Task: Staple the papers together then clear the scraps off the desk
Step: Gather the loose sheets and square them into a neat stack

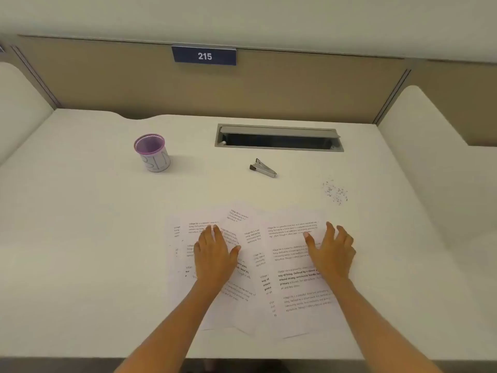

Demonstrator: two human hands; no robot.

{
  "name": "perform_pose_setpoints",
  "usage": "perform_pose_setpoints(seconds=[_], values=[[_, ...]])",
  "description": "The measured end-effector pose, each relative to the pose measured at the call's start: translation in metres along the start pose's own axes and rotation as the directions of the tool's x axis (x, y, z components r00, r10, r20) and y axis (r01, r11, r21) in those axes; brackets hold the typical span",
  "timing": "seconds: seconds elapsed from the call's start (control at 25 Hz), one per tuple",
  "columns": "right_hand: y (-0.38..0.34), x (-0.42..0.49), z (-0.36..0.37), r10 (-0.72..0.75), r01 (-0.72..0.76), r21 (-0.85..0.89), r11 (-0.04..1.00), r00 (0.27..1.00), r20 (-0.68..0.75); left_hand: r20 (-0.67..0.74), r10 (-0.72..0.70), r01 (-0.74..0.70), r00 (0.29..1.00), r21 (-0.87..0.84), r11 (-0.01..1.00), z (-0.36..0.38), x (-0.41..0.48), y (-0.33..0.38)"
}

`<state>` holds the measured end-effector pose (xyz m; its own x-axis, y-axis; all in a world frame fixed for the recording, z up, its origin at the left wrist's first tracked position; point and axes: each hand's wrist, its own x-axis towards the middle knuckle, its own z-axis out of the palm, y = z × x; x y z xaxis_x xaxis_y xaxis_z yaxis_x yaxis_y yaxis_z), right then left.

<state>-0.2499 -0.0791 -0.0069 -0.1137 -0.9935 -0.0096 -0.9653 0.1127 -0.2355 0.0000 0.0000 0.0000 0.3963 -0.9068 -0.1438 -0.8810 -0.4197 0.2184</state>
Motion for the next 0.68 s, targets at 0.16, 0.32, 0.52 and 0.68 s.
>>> perform_pose_setpoints(seconds=[0.16,0.32,0.52,0.68], values=[[0.029,-0.001,-0.009,0.205,-0.199,-0.069,0.977,0.976,0.078,0.044,-0.06,0.061,0.997,-0.008,0.998,0.002,-0.002,-0.002],[0.016,-0.01,-0.007,0.211,-0.194,-0.114,0.974,0.962,0.171,0.08,-0.08,0.077,0.994,0.039,0.996,0.008,-0.006,0.005],[-0.002,-0.022,-0.005,0.278,-0.267,-0.079,0.96,0.936,0.216,0.045,-0.086,0.083,0.995,0.065,0.994,0.008,-0.005,0.005],[-0.013,-0.021,-0.006,0.366,-0.373,-0.028,0.927,0.89,0.271,0.058,-0.096,0.091,0.994,0.08,0.993,0.007,0.0,0.002]])
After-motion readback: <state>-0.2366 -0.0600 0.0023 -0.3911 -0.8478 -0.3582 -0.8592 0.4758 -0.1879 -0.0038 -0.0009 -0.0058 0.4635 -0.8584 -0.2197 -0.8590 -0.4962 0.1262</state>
